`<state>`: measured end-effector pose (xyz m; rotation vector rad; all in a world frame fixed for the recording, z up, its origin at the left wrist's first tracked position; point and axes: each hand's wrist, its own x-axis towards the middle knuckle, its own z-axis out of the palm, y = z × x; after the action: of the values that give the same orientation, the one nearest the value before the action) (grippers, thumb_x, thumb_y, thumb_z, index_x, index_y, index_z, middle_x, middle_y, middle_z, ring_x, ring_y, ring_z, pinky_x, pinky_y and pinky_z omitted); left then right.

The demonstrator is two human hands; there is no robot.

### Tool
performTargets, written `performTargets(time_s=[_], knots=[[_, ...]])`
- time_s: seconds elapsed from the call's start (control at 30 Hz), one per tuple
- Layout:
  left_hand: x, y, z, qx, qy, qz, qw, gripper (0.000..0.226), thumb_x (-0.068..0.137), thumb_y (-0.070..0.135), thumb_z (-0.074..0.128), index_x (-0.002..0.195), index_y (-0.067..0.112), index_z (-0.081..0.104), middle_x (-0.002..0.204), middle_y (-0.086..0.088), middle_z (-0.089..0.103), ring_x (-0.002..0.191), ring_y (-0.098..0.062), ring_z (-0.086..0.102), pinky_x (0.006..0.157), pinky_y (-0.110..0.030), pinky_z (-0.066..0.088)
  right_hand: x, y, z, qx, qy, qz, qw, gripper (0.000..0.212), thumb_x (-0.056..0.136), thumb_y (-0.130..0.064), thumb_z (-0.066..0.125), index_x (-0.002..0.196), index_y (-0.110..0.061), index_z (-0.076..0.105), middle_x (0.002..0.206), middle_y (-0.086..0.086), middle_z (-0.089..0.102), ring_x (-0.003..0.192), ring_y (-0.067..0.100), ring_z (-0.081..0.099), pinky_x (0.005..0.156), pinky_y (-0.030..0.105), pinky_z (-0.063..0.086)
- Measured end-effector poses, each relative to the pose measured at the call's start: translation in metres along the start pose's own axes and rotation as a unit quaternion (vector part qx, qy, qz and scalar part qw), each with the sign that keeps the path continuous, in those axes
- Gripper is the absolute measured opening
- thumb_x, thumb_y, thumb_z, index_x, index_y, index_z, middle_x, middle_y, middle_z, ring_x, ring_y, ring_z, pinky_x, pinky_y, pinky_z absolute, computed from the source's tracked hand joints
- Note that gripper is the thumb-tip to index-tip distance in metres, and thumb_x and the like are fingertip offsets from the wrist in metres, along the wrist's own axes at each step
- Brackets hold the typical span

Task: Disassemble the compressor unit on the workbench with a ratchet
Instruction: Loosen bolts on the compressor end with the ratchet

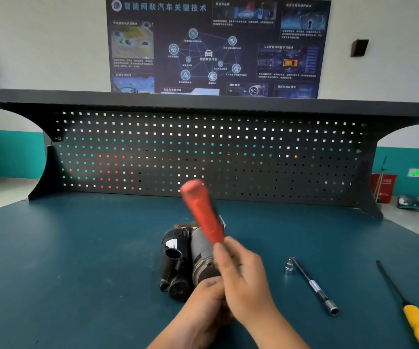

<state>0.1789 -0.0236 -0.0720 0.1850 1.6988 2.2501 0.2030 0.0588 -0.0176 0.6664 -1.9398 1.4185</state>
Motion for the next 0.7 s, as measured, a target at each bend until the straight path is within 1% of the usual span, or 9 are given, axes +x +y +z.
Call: performTargets(time_s=[0.07, 0.13, 0.23, 0.3, 0.37, 0.47, 0.53, 0.6, 0.7], knots=[[0.002, 0.000, 0.001, 0.003, -0.010, 0.018, 1.000, 0.019, 0.086, 0.029, 0.062, 0.077, 0.014, 0.067, 0.069, -0.002, 0.066, 0.055, -0.009, 0.061, 0.043, -0.017, 0.043, 0.002, -0.002, -0.002, 0.170, 0.094, 0.088, 0.977, 0.040, 0.086, -0.051, 0.047, 0.063, -0.020, 0.042, 0.048, -0.007, 0.035, 0.045, 0.005, 0.029, 0.044, 0.020, 0.027], [0.001, 0.003, 0.003, 0.006, -0.010, 0.025, 1.000, 0.024, 0.078, 0.039, 0.065, 0.073, 0.016, 0.069, 0.071, -0.002, 0.067, 0.056, -0.010, 0.061, 0.043, -0.017, 0.041, 0.005, 0.002, -0.008, 0.288, 0.193, 0.179, 0.921, 0.043, 0.094, -0.046, 0.044, 0.064, -0.015, 0.039, 0.046, -0.008, 0.033, 0.039, 0.007, 0.028, 0.043, 0.020, 0.028], [0.000, 0.006, 0.009, -0.009, 0.007, 0.015, 1.000, 0.025, 0.078, 0.037, 0.063, 0.068, 0.015, 0.064, 0.066, -0.005, 0.068, 0.052, -0.012, 0.063, 0.039, -0.016, 0.034, 0.011, 0.011, -0.018, 0.391, 0.292, 0.276, 0.828, 0.045, 0.099, -0.045, 0.032, 0.063, -0.019, 0.037, 0.043, -0.009, 0.030, 0.035, 0.008, 0.027, 0.050, 0.027, 0.026], [-0.002, 0.008, 0.012, -0.022, 0.016, 0.007, 1.000, 0.025, 0.079, 0.035, 0.063, 0.064, 0.015, 0.061, 0.063, -0.008, 0.066, 0.048, -0.014, 0.063, 0.038, -0.016, 0.029, 0.013, 0.014, -0.020, 0.430, 0.317, 0.298, 0.791, 0.045, 0.099, -0.048, 0.031, 0.063, -0.021, 0.037, 0.042, -0.010, 0.029, 0.034, 0.008, 0.026, 0.050, 0.027, 0.026], [-0.003, 0.007, 0.011, -0.023, 0.019, 0.006, 1.000, 0.025, 0.083, 0.034, 0.062, 0.066, 0.015, 0.061, 0.063, -0.008, 0.066, 0.048, -0.014, 0.062, 0.039, -0.016, 0.027, 0.014, 0.014, -0.018, 0.424, 0.308, 0.286, 0.802, 0.044, 0.099, -0.046, 0.031, 0.063, -0.020, 0.037, 0.043, -0.009, 0.030, 0.035, 0.008, 0.026, 0.047, 0.025, 0.028], [-0.005, 0.008, 0.008, -0.013, 0.026, -0.007, 1.000, 0.027, 0.085, 0.034, 0.062, 0.064, 0.018, 0.061, 0.060, -0.003, 0.062, 0.048, -0.014, 0.062, 0.040, -0.015, 0.026, 0.012, 0.011, -0.013, 0.349, 0.248, 0.221, 0.876, 0.043, 0.099, -0.041, 0.033, 0.064, -0.017, 0.038, 0.044, -0.008, 0.032, 0.038, 0.008, 0.027, 0.041, 0.021, 0.028], [-0.004, 0.009, 0.008, -0.007, 0.026, -0.013, 1.000, 0.029, 0.086, 0.035, 0.061, 0.062, 0.020, 0.053, 0.056, 0.001, 0.050, 0.045, -0.012, 0.059, 0.040, -0.015, 0.024, 0.009, 0.009, -0.010, 0.287, 0.180, 0.148, 0.929, 0.042, 0.096, -0.043, 0.042, 0.065, -0.014, 0.041, 0.044, -0.008, 0.034, 0.039, 0.007, 0.028, 0.040, 0.018, 0.028], [-0.004, 0.008, 0.007, 0.005, 0.018, -0.017, 1.000, 0.029, 0.090, 0.030, 0.056, 0.064, 0.020, 0.047, 0.050, 0.003, 0.042, 0.039, -0.008, 0.052, 0.040, -0.016, 0.024, 0.005, 0.007, -0.006, 0.204, 0.099, 0.066, 0.972, 0.039, 0.089, -0.049, 0.044, 0.065, -0.018, 0.046, 0.046, -0.006, 0.037, 0.043, 0.006, 0.031, 0.044, 0.019, 0.028], [-0.006, 0.008, 0.008, 0.000, 0.007, -0.020, 1.000, 0.014, 0.082, 0.016, 0.063, 0.071, 0.013, 0.055, 0.055, -0.004, 0.046, 0.049, -0.014, 0.046, 0.049, -0.023, 0.029, 0.001, 0.006, -0.003, 0.053, 0.014, -0.018, 0.998, 0.041, 0.085, -0.056, 0.040, 0.064, -0.021, 0.049, 0.050, -0.007, 0.042, 0.047, 0.006, 0.036, 0.049, 0.026, 0.029]])
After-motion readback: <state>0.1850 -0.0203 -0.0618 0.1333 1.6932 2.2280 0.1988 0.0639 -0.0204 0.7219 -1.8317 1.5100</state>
